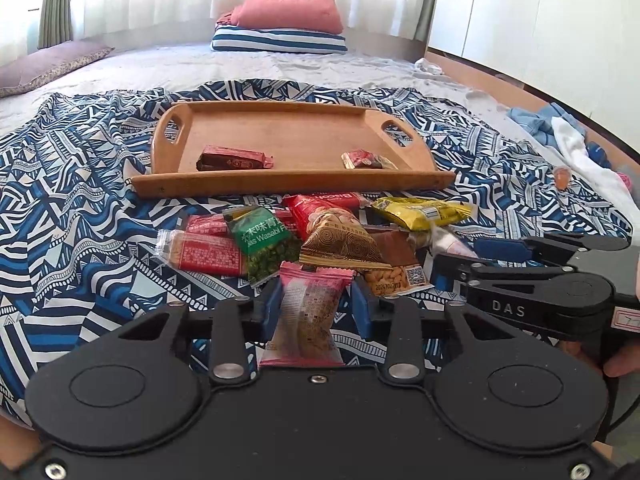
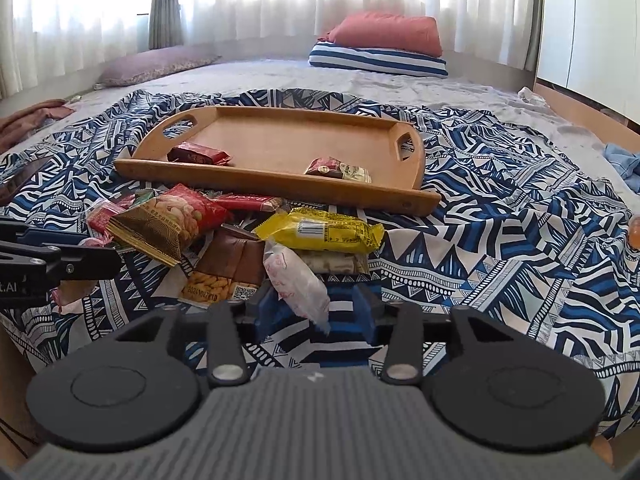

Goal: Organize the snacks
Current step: 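Grasp the clear pink-edged bag with the left tool while the right tool grasps the white wrapped snack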

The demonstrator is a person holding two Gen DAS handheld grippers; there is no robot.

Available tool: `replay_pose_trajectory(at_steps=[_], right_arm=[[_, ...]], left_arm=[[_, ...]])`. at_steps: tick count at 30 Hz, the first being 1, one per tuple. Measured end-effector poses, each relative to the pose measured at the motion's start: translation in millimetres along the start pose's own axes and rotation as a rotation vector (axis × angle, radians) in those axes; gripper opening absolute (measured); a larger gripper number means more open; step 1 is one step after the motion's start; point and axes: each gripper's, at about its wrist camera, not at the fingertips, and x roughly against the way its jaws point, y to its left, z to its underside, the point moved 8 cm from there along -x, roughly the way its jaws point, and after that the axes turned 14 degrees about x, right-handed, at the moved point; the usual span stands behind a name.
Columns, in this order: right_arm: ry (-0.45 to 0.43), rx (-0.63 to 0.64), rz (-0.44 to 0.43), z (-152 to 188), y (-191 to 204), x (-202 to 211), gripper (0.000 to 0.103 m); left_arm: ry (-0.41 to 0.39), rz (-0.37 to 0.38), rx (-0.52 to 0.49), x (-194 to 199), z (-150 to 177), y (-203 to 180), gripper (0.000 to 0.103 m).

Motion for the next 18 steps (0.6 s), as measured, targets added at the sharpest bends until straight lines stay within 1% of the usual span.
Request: replay_pose_trajectory(at_steps=[5, 6, 7, 8, 10, 12, 13, 14, 15, 16, 18], right_arm=[[0.008, -0.003, -0.010, -3, 3, -7, 0.064], [0.012, -0.006, -0.018, -2, 5, -8, 0.062], [0.013, -0.008, -0.028, -2, 6, -8, 0.049], [0.014, -0.007, -0.036, -2, 8, -8, 0.041], [0.010, 0.005, -0.036, -1, 11, -7, 0.033], [-0.002, 0.018, -0.028, -2, 14, -4, 0.032], [-0.007, 0.020, -0.027, -3, 14, -3, 0.031], [-0.012, 0.022, -0.027, -4, 14, -1, 0.031], [-0.016, 0.024, -0.025, -4, 14, 1, 0.031], [-0.019, 0.026, -0.021, -5, 14, 3, 0.031], [-0.022, 0.024, -0.014, -6, 12, 5, 0.031]], left_arm=[[0.031, -0.006, 0.005, -8, 8, -1, 0.035], [0.039, -0.004, 0.005, -9, 10, 0, 0.035], [0.048, -0.003, 0.001, -11, 13, 0, 0.036], [0.055, -0.007, -0.004, -14, 15, 1, 0.036], [0.054, -0.019, -0.006, -17, 18, 2, 0.041], [0.067, -0.026, -0.004, -21, 21, 4, 0.046], [0.073, -0.025, 0.003, -22, 23, 5, 0.047], [0.072, -0.024, 0.007, -23, 24, 6, 0.046], [0.071, -0.027, 0.002, -23, 24, 7, 0.041], [0.067, -0.041, -0.006, -22, 24, 7, 0.030], [0.069, -0.037, -0.006, -20, 23, 7, 0.028]])
